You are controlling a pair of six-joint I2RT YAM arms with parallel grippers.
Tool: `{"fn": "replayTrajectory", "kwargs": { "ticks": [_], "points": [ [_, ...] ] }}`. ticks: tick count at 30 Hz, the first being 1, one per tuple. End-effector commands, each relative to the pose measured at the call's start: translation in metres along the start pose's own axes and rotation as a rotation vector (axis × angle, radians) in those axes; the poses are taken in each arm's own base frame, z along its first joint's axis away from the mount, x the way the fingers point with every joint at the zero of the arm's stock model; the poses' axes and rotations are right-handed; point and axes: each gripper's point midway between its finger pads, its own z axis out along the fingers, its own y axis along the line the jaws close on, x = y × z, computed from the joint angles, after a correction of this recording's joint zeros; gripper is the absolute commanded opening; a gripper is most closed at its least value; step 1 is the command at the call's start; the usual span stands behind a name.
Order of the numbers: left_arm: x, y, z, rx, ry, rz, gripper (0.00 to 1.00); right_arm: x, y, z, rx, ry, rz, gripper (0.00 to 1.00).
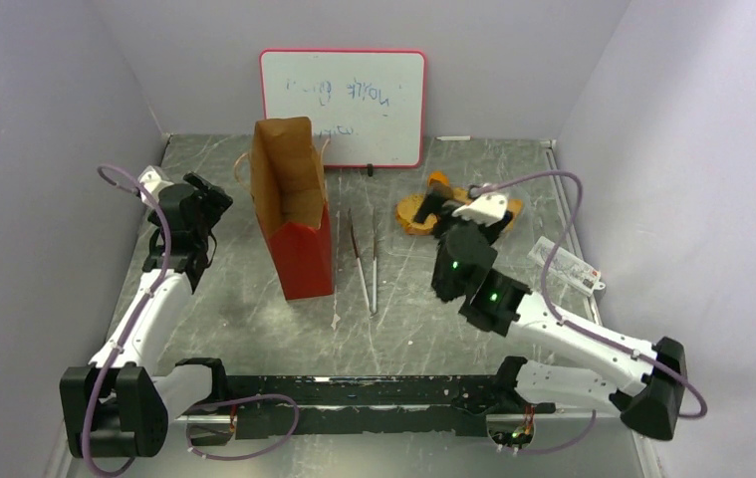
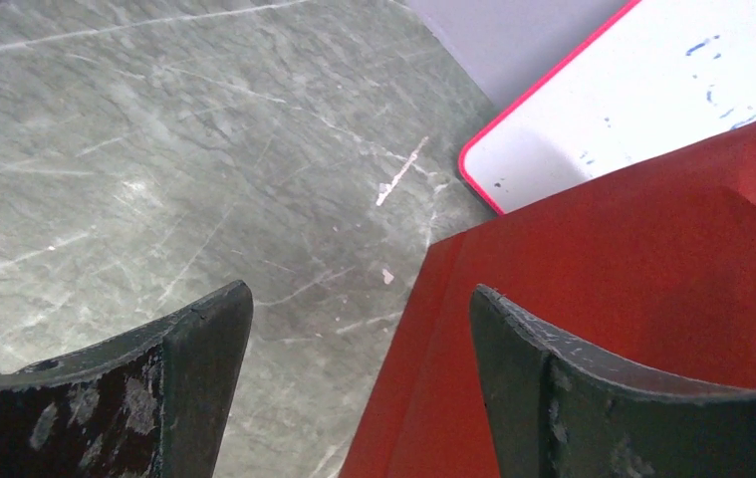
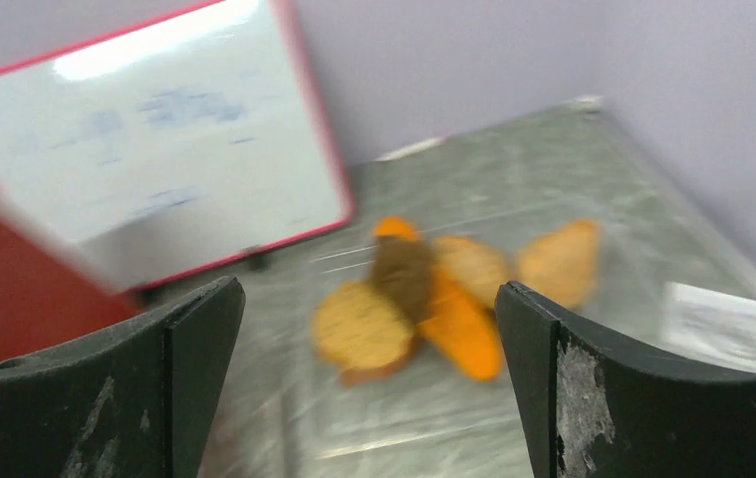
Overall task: Take the fake bread out of the paper bag
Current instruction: Reset both arms
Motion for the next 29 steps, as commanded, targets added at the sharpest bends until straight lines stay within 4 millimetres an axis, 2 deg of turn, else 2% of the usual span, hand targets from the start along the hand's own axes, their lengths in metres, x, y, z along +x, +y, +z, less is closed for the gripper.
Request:
{"fn": "replayTrajectory", "kwargs": {
  "ticks": [1,6,10,12,16,24,26,29],
  "points": [
    [-0.025,-0.004,0.007,-0.006,-0.087,0.050,0.75,0.015,-0.083,0.054,0.246,-0.001,-0.026,1.00],
    [-0.017,-0.001,0.027,-0.015,-0.049,0.190,0.79,0.058,-0.171,0.115,0.486,0.062,-0.121,1.00],
    [-0.008,0.017,0.044,-0.084,-0.039,0.297,0.85,0.101,-0.215,0.140,0.576,0.161,-0.171,1.00],
    [-0.005,0.022,0.047,-0.078,-0.060,0.339,0.85,0.116,-0.221,0.146,0.561,0.208,-0.192,1.00],
    [-0.003,0.029,0.049,-0.045,-0.134,0.391,0.84,0.128,-0.226,0.150,0.560,0.228,-0.195,1.00],
    [0.002,0.045,0.040,-0.013,-0.253,0.376,0.81,0.124,-0.240,0.146,0.738,0.212,-0.118,1.00],
    [0.000,0.047,0.039,-0.019,-0.268,0.375,0.81,0.121,-0.241,0.143,0.748,0.194,-0.096,0.98],
    [-0.002,0.047,0.039,-0.022,-0.276,0.375,0.81,0.116,-0.241,0.139,0.760,0.168,-0.083,1.00]
  ]
}}
